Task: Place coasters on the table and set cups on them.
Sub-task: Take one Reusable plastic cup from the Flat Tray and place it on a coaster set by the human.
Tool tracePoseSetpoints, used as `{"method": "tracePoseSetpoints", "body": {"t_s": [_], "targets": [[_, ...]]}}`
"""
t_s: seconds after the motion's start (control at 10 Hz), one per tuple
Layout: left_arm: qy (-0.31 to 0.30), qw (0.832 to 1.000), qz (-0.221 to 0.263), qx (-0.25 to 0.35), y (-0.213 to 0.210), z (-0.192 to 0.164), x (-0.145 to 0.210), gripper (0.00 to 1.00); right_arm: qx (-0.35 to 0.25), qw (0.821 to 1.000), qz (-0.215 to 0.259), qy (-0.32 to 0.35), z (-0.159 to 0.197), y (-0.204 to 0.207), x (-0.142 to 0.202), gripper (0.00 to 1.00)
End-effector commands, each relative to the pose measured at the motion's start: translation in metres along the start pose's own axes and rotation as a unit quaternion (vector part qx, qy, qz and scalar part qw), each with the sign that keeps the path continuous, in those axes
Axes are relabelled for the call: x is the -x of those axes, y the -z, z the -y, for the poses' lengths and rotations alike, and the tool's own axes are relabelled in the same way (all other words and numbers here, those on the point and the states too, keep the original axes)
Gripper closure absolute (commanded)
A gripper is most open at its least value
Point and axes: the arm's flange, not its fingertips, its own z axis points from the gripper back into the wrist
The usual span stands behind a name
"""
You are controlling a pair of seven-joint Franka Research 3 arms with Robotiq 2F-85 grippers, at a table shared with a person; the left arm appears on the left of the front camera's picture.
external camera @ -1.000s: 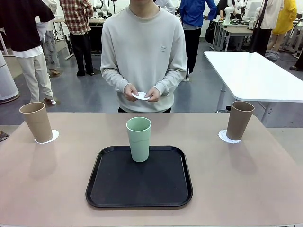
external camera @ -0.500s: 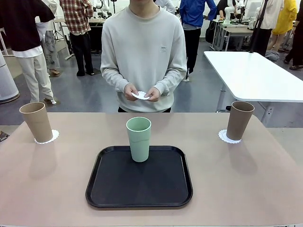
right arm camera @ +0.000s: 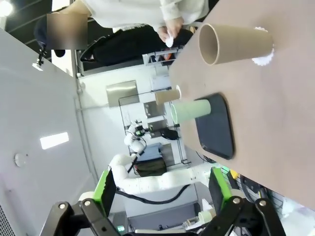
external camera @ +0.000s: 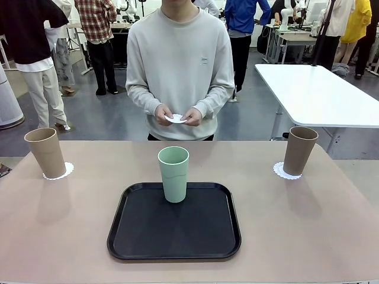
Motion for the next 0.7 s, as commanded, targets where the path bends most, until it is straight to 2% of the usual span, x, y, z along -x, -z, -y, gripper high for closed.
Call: {"method": "tracePoseSetpoints", "body": {"t_s": [0.0, 0.1, 0.6], "targets": [[0.000, 1.000, 0.001, 0.005, -0.0004, 0.0027, 0.0009, 0.00, 0.020, 1.000, -0.013, -0.016, 0.0042, -0.0051, -0.0032, 0.00], [0.000, 1.000, 0.001, 0.005, -0.0004, 0.0027, 0.0009, 0.00, 0.000, 1.000, 0.000, 0.000, 0.0000, 0.0000, 0.0000, 0.00], [0.000, 1.000, 0.001, 0.005, -0.0004, 0.0027, 0.0009, 0.00, 0.000, 1.000, 0.000, 0.000, 0.0000, 0.0000, 0.0000, 0.00]]}}
